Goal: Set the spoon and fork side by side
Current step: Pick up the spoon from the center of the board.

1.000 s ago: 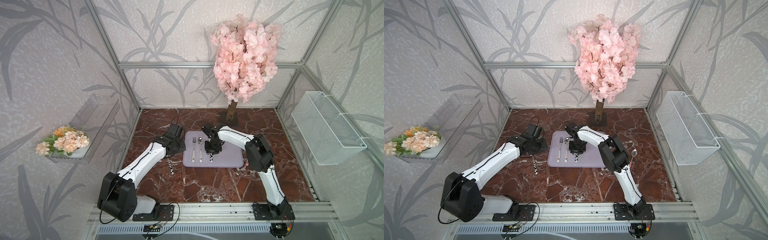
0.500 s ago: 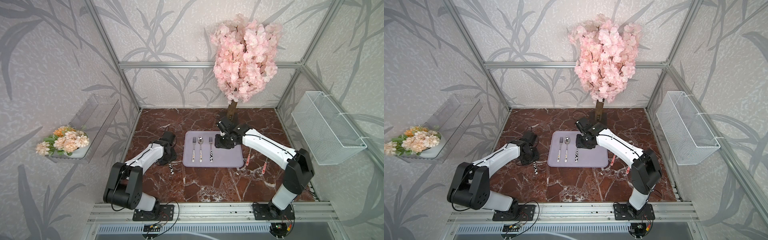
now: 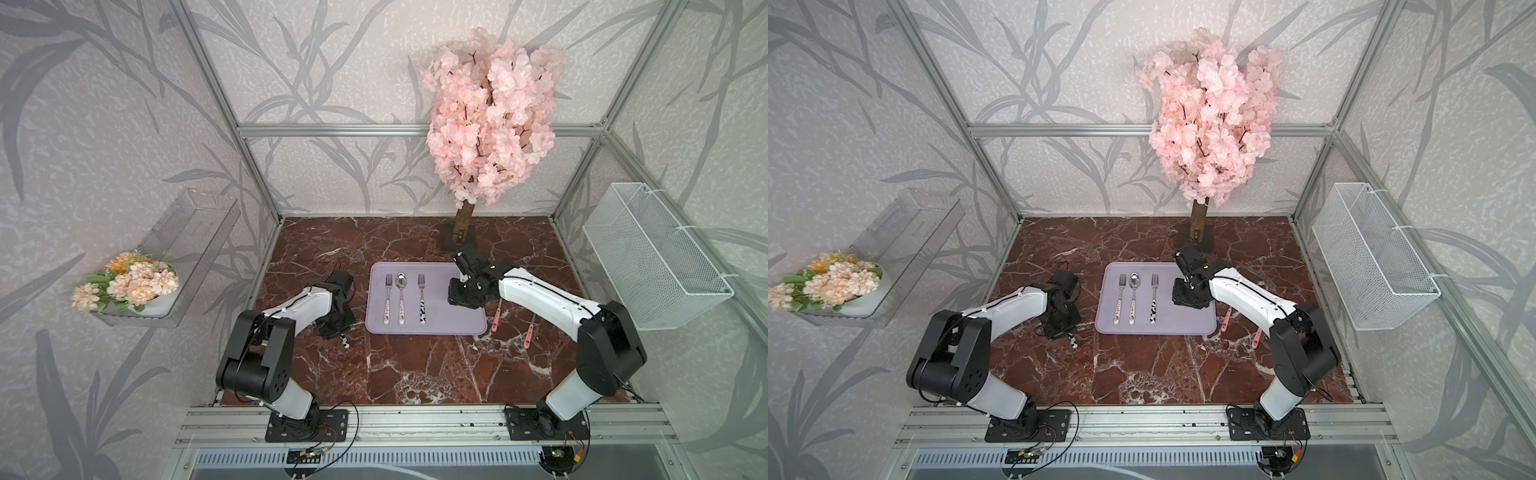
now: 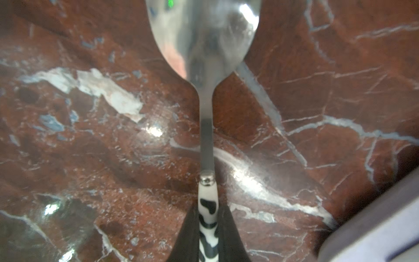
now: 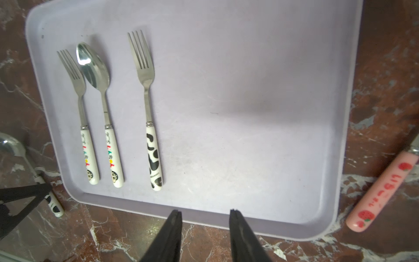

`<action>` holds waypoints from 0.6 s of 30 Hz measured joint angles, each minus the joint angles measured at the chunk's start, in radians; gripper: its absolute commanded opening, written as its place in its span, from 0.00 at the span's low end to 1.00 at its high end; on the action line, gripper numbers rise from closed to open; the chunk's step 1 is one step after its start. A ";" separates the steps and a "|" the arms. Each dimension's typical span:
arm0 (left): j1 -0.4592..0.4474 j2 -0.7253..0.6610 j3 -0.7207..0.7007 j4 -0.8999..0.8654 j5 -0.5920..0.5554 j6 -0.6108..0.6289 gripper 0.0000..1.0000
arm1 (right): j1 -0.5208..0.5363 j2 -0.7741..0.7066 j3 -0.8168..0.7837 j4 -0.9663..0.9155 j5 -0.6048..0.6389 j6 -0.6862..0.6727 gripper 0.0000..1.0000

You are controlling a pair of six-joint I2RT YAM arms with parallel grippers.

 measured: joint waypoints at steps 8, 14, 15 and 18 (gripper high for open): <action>0.000 0.016 -0.002 0.004 0.011 0.002 0.18 | -0.040 -0.047 -0.066 0.031 -0.023 -0.003 0.39; 0.000 0.019 -0.010 0.005 0.021 0.003 0.21 | -0.045 -0.048 -0.085 0.041 -0.032 -0.003 0.39; 0.000 0.019 -0.010 0.007 0.022 0.005 0.21 | -0.045 -0.050 -0.085 0.042 -0.032 -0.003 0.39; 0.000 0.018 -0.012 0.011 0.024 0.008 0.23 | -0.045 -0.055 -0.085 0.043 -0.032 -0.003 0.39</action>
